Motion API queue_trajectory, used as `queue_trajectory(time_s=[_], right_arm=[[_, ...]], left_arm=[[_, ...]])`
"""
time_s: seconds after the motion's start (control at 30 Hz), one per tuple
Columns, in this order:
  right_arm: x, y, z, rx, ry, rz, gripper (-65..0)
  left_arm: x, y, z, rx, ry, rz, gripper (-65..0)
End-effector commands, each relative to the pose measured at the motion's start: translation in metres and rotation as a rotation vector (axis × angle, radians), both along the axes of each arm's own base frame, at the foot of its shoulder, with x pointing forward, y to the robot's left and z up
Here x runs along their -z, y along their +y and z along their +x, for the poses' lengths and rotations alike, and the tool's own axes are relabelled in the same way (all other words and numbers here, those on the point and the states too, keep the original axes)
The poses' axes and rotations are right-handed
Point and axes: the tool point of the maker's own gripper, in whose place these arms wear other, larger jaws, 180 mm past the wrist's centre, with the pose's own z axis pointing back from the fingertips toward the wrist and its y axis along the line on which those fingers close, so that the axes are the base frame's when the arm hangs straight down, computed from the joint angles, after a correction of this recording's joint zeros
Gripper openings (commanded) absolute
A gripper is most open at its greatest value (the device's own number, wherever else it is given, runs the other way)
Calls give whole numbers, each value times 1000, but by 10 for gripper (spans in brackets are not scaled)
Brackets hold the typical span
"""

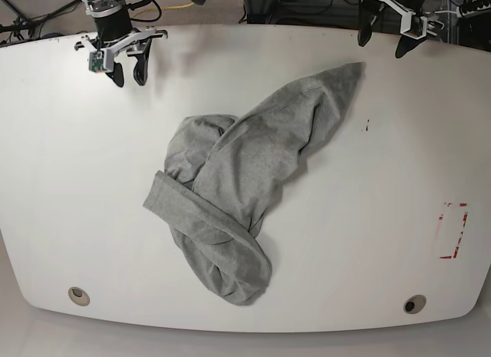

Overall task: Fold the T-shirt properly
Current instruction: 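Reach the right gripper into the bunched shirt and grasp a fold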

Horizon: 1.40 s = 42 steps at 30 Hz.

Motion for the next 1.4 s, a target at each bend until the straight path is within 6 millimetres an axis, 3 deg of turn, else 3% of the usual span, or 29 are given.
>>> queue_trajectory(time_s=[0.0, 0.2, 0.27, 0.47, 0.57, 0.67, 1.03, 1.37], right_arm=[[-13, -7, 17, -26, -37, -38, -327], [-28, -6, 79, -116, -55, -94, -317], [-31, -5, 101, -160, -39, -134, -317], [-32, 23, 154, -298, -41, -203, -317], [-28, 52, 181, -393, -39, -234, -317], [-23, 75, 200, -465, -29, -253, -317], [-19, 130, 271, -582, -15, -203, -317], [-10, 155, 307, -593, 2, -166, -317]], left_arm=[[-6, -2, -4, -24, -16, -20, -218], [-7, 5, -1, -86, -34, -19, -215], [-9, 4, 9, -95, -65, -26, -215], [0, 7, 8, -116, -52, -25, -217], [-5, 8, 20, -114, -88, -24, -217], [-4, 8, 26, -83, -103, 27, -217], [6, 6, 34, -39, -115, 124, -217], [9, 9, 37, -45, -116, 129, -217]])
